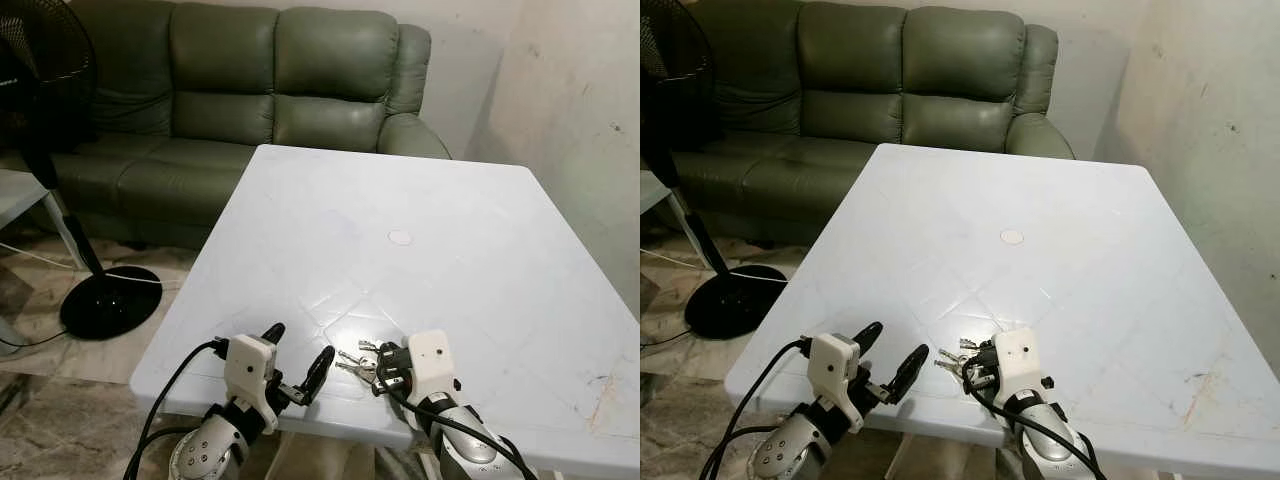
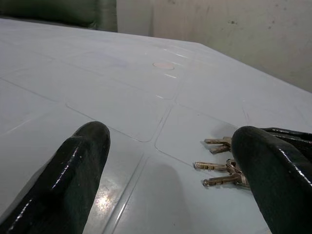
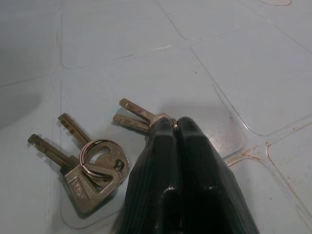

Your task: Hang keys on a hook

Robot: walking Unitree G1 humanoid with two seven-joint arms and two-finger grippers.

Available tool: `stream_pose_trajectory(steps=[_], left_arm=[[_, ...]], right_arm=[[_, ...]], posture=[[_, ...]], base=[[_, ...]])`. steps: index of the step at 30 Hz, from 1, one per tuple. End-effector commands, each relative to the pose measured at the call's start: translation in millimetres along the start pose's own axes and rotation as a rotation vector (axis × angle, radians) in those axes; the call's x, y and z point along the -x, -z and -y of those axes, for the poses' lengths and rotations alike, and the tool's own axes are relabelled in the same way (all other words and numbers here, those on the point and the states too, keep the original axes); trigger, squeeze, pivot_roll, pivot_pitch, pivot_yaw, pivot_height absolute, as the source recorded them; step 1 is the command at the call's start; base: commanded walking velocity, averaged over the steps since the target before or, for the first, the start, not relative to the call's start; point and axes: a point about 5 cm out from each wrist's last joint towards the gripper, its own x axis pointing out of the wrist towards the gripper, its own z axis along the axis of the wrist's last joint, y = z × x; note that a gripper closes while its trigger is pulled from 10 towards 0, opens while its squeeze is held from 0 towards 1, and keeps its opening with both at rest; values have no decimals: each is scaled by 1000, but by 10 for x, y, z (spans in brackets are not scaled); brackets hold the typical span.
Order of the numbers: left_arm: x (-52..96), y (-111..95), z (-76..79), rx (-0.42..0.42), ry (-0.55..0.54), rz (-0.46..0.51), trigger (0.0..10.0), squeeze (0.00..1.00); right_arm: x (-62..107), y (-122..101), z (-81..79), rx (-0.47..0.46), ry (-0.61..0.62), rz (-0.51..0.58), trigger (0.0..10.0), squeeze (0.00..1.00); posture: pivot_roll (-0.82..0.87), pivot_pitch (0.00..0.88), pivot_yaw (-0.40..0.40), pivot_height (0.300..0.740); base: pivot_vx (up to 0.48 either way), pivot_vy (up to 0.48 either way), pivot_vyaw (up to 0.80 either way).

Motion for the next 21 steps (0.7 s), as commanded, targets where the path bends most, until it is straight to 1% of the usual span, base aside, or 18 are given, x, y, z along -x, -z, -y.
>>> stream_pose_trajectory(steps=[1,3,5,6,7,8,10,11,12,14,15,16,17,18,20,21], left_arm=[[-2,-51,-3,-9,-5,14,10000,0],[-2,-51,-3,-9,-5,13,10000,0],[-6,-54,-14,-9,-9,14,10000,0],[-9,-55,-19,-8,-10,14,10000,0],[-10,-59,-31,-8,-16,15,10000,0],[-10,-60,-36,-8,-18,16,10000,0],[-9,-62,-39,-7,-20,16,10000,0],[-9,-62,-39,-7,-20,16,10000,0],[-9,-62,-39,-7,-20,16,10000,0],[-13,-68,-49,-4,-25,18,10000,0],[-13,-70,-49,-4,-25,18,10000,0],[-18,-88,-72,12,-42,28,10000,0],[-26,-120,-108,39,-66,44,10000,0],[-33,-140,-130,46,-79,52,10000,0],[-51,-200,-176,46,-101,76,10000,0],[-62,-234,-201,47,-115,90,10000,0]], right_arm=[[10,-58,25,-10,23,34,0,0],[7,-76,35,-24,28,45,0,0],[-2,-141,70,-78,43,92,0,0],[-4,-158,79,-89,47,106,0,0],[-3,-212,89,-111,41,144,0,0],[-5,-234,101,-112,49,158,0,0],[-18,-289,162,-156,95,195,0,0],[-18,-303,169,-169,92,206,0,0],[-18,-303,169,-169,92,206,0,0],[-20,-381,252,-184,134,264,0,0],[-20,-386,264,-190,140,269,0,0],[-14,-416,291,-185,151,291,0,0],[5,-477,315,-170,137,348,0,0],[24,-517,316,-162,116,388,0,0],[39,-549,356,-177,126,412,0,0],[38,-555,380,-169,134,409,3882,0]], posture=[[38,8,-54,740],[38,8,-54,740],[38,8,-54,740],[38,8,-54,740],[38,11,-53,740],[38,11,-53,740],[38,12,-53,740],[38,12,-53,740],[38,12,-53,740],[41,13,-53,740],[41,13,-53,740],[40,14,-54,740],[40,15,-53,740],[40,15,-53,740],[40,15,-53,740],[41,14,-55,740]], base=[[0,0,0],[0,0,0],[0,0,0],[0,0,0],[0,0,0],[0,0,0],[0,0,0],[0,0,0],[0,0,0],[0,0,0],[0,0,0],[0,0,0],[0,0,0],[0,0,0],[0,0,0],[0,0,0]])
